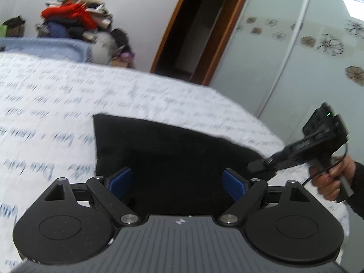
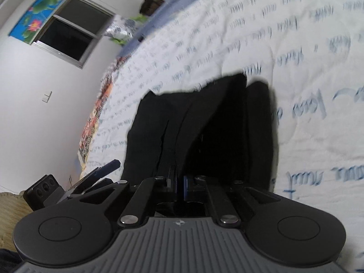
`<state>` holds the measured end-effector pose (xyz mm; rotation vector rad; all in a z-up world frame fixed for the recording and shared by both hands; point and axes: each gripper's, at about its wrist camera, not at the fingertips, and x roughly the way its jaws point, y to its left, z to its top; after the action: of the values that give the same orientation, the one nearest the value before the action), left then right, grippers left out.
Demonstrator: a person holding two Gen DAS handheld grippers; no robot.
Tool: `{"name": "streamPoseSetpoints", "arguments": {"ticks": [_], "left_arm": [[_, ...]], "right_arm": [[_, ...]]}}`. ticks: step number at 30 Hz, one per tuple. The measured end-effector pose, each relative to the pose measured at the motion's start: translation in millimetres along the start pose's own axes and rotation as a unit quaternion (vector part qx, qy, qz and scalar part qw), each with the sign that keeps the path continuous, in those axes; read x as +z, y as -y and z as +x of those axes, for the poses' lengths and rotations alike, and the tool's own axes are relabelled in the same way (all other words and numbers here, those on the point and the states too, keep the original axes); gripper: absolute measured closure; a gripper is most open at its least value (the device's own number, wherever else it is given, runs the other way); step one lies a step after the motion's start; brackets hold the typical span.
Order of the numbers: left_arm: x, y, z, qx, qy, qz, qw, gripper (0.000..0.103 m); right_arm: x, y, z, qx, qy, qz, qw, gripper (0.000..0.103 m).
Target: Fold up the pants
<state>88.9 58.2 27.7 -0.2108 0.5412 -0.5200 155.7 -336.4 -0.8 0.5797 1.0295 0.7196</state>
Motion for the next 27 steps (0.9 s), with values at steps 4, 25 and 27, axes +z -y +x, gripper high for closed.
{"name": "streamPoseSetpoints", "arguments": {"ticks": [4, 25, 27], "left_arm": [[-16, 4, 45, -0.006, -0.072, 0.007, 0.9974, 0.001], [31, -37, 138, 0.034, -0.096, -0.1, 0.9898, 0.005], [24, -37, 136, 0.026, -0.064, -0.074, 0.9948, 0.005]], "right_arm": [[-3, 24, 10, -0.034, -0.024, 0.026, 0.999, 0.099], [54, 31, 61, 0.036, 0.097, 0.16, 0.982, 0.037], [47, 58, 72, 0.029, 0.125, 0.194, 0.973, 0.08]]}}
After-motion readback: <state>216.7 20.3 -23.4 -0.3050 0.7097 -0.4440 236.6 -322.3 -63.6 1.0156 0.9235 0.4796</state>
